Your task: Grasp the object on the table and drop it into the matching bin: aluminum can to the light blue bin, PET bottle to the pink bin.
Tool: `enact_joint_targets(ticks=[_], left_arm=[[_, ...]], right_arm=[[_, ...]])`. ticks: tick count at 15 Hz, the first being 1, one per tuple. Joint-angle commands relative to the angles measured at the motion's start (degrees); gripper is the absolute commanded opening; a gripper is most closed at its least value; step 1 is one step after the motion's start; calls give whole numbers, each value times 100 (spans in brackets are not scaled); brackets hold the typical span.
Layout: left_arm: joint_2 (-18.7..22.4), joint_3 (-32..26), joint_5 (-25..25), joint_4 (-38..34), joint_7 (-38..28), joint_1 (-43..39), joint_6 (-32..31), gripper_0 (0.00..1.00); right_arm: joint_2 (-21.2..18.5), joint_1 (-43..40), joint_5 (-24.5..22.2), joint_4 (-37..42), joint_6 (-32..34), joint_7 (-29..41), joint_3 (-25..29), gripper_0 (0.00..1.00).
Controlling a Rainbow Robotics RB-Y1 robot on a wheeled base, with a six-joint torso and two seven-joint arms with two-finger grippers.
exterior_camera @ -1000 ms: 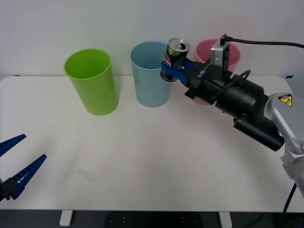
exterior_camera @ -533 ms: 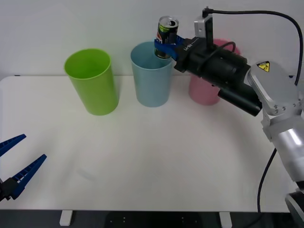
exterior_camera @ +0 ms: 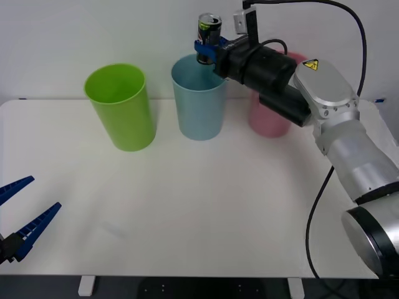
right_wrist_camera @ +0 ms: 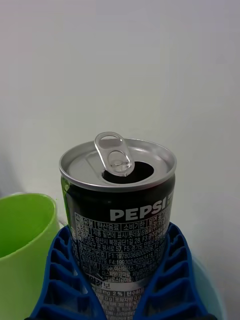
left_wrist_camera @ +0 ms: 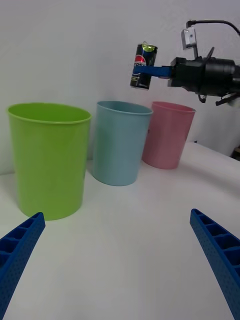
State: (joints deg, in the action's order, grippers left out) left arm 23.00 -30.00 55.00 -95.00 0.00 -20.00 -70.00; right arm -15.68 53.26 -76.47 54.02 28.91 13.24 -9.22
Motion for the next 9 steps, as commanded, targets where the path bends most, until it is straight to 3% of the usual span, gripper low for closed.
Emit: enact_joint_targets(ticks=[1,9], left_arm=[[0,0,0,0,0,0,0,100],[0,0,0,0,0,0,0,100]], right_arm=[[223,334,-8,-533,-298,-68,-1,0],[355,466,-17,-761,-474,-155,-9,0]])
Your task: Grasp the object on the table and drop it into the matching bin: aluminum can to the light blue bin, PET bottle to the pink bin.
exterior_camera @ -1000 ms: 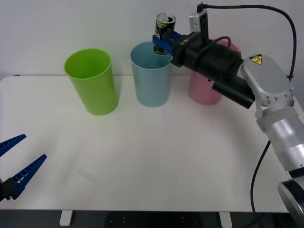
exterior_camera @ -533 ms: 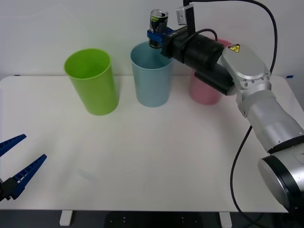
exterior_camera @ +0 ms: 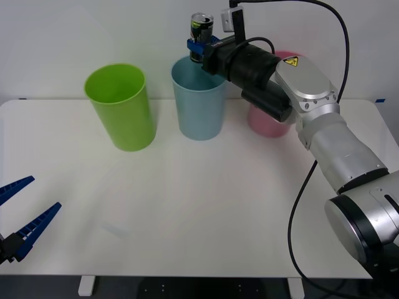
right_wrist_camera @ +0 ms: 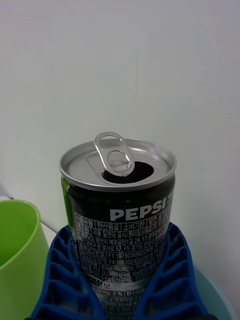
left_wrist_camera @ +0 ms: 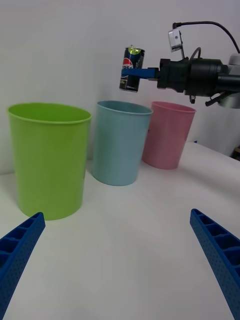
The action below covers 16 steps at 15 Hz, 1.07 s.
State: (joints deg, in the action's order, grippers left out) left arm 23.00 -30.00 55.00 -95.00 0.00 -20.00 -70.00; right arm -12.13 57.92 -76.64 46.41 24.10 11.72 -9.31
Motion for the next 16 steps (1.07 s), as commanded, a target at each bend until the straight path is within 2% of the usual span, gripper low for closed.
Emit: enact_joint_targets(ticks=[1,2,3,4,13,16], left_arm=[[0,0,0,0,0,0,0,100],[0,0,0,0,0,0,0,100],[0,0,0,0,0,0,0,100],[0,0,0,0,0,0,0,100],[0,0,0,0,0,0,0,100],[0,0,0,0,0,0,0,100]], right_arm=[[0,0,0,0,7,-11,-1,0],[0,0,0,9,15,-20,-1,14],[0,0,0,0,7,-38,-1,65],[0,0,0,0,7,-47,-1,100],[0,0,0,0,59,-73,34,100],[-44,-9,9,18,429,-82,192,100]])
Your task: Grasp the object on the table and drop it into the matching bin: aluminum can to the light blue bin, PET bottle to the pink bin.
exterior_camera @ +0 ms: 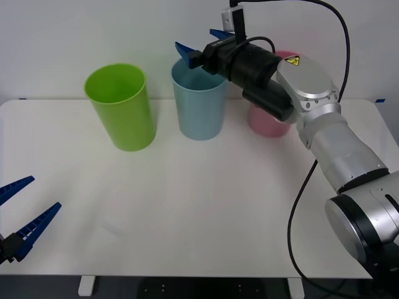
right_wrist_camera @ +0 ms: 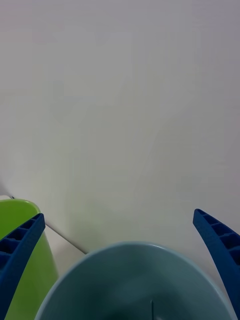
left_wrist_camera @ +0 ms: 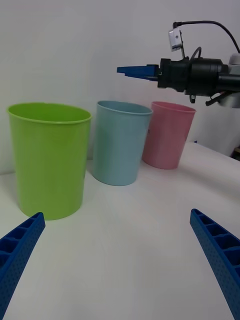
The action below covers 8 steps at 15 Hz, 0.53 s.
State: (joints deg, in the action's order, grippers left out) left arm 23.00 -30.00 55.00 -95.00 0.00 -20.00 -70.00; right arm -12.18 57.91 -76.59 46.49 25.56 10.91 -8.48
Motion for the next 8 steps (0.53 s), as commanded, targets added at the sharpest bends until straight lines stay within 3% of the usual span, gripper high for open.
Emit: enact_joint_targets(ticks=[1,8], left_arm=[[0,0,0,0,0,0,0,100],[0,0,0,0,0,0,0,100]], right_arm=[[-92,-17,47,9,511,-1,145,100],[-408,-315,539,282,924,-124,145,100]])
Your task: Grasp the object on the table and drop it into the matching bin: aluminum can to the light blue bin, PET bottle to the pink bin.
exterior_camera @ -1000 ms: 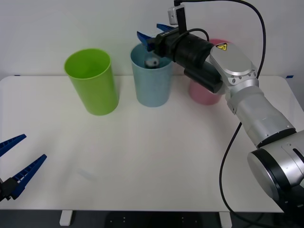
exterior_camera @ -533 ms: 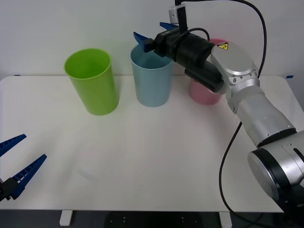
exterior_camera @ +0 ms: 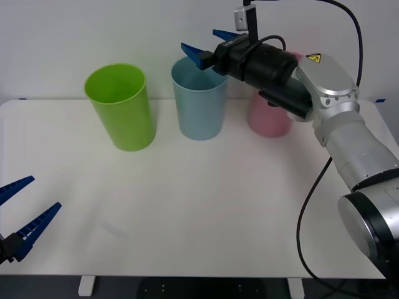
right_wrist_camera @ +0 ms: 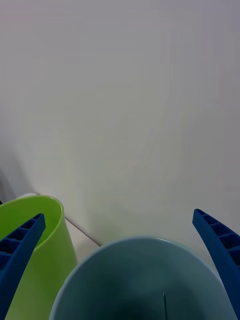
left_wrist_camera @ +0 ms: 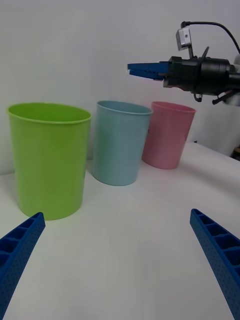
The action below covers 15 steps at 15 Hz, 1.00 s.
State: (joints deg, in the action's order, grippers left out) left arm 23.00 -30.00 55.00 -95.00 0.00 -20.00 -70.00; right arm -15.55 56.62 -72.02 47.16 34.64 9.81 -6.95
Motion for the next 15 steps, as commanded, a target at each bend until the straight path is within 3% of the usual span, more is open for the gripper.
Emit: enact_joint_targets(ticks=[1,15], left_arm=[[0,0,0,0,0,0,0,100],[0,0,0,0,0,0,0,100]], right_arm=[[-97,-310,74,390,16,12,-8,100],[-1363,-2885,531,3300,455,-164,-263,100]])
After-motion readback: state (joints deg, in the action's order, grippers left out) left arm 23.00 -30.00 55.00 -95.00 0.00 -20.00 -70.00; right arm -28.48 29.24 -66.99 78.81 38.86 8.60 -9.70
